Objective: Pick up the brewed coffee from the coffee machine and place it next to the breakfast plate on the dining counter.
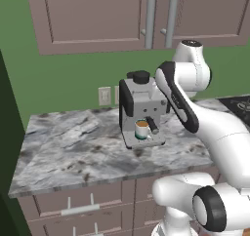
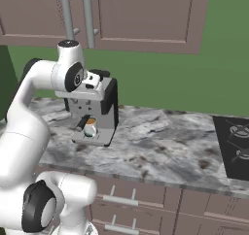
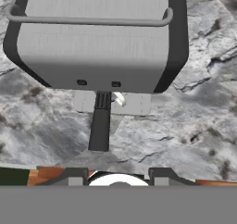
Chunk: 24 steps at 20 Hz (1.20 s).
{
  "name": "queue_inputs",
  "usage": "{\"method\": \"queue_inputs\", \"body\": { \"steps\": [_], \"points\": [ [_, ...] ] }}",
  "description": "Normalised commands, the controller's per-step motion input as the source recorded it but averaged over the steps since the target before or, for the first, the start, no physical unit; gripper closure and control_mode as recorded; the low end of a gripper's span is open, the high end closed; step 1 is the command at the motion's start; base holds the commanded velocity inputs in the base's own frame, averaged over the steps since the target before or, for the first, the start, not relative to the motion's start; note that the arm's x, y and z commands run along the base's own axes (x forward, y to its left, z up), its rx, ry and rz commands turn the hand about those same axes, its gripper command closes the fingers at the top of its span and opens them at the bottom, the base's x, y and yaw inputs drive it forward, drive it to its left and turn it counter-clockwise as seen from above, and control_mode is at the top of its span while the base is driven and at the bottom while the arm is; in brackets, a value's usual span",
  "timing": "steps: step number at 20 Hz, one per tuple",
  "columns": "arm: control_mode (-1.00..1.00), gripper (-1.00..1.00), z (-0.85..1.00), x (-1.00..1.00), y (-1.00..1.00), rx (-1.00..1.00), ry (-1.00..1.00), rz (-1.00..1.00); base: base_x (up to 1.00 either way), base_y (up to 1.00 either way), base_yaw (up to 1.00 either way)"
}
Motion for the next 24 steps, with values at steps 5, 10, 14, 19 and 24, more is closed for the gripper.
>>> {"method": "queue_inputs", "body": {
  "steps": [5, 10, 14, 19, 24],
  "points": [
    [-1.0, -1.0, -0.16, -0.14, -0.05, 0.01, -0.13, 0.06, 0.0, 0.0, 0.0],
    [-1.0, -1.0, -0.22, -0.3, -0.24, 0.1, -0.27, 0.22, 0.0, 0.0, 0.0],
    [-1.0, -1.0, -0.44, -0.18, -0.22, 0.1, -0.22, 0.29, 0.0, 0.0, 0.0],
    [-1.0, -1.0, -0.48, -0.03, -0.17, 0.13, -0.17, 0.25, 0.0, 0.0, 0.0],
    [-1.0, -1.0, -0.25, 0.0, 0.0, 0.1, -0.17, 0.27, 0.0, 0.0, 0.0]
  ]
}}
